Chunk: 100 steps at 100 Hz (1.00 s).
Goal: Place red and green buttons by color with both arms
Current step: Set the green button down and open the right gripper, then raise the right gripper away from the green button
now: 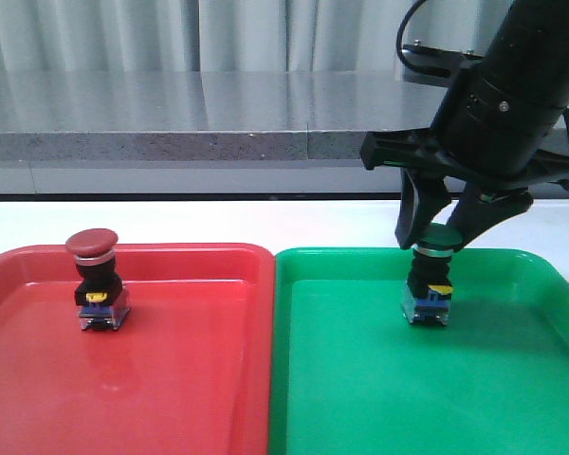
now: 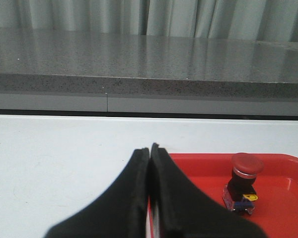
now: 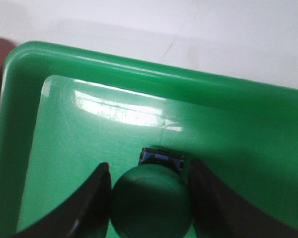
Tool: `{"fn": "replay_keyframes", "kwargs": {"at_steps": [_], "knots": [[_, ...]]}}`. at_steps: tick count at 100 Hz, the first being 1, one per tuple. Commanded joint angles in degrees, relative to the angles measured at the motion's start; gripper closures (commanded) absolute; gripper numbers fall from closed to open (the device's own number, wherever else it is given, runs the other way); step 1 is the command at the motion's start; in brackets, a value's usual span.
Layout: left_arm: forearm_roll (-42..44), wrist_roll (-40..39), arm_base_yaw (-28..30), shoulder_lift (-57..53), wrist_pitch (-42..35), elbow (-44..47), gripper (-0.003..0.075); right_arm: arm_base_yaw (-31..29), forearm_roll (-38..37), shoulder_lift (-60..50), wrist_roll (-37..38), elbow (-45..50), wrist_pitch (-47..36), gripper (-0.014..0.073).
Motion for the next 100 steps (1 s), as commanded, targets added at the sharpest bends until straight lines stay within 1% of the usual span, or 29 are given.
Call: {"fn": "replay_keyframes", "kwargs": {"at_steps": [1,44,51,58,75,82,89,100], "knots": [[-0.01,-0.36,0.16,-1.68,-4.63,2.29,0.0739,0.0,-0.04,-1.81,0.02,-1.02,-2.46,0.0357],[-0.01,-0.36,0.16,-1.68,-4.63,2.29,0.0739,0.0,0.01,0.75,0.02,-1.02,-1.18,0.0356],[-0.01,-0.36,0.16,-1.68,-4.63,2.29,0.0739,0.0,0.01,0.74,0.02,-1.02,-0.67,0.0343],[-0.01,-0.36,0.16,-1.68,-4.63,2.29,0.0739,0.0,0.01,0.74,0.02,-1.02,-0.54,0.0293],[-0.01,-0.36,0.16,-1.68,-4.63,2.29,0.0739,0.0,0.01,0.74,0.02,-1.02,-0.4,0.0079],[-0.01,-0.36,0.16,-1.68,-4.63,2.29,0.0739,0.0,0.01,0.74,0.02,-1.02,-0.4,0.0016],[-0.01,-0.36,0.16,-1.68,-4.63,2.29,0.0739,0.0,0.01,0.74,0.02,-1.02,-0.45,-0.0017],[-0.01,-0.36,0.16,-1.68,-4.63,2.29,0.0739,0.0,0.01,0.68,0.02,-1.02,-0.45,-0.0022]]}}
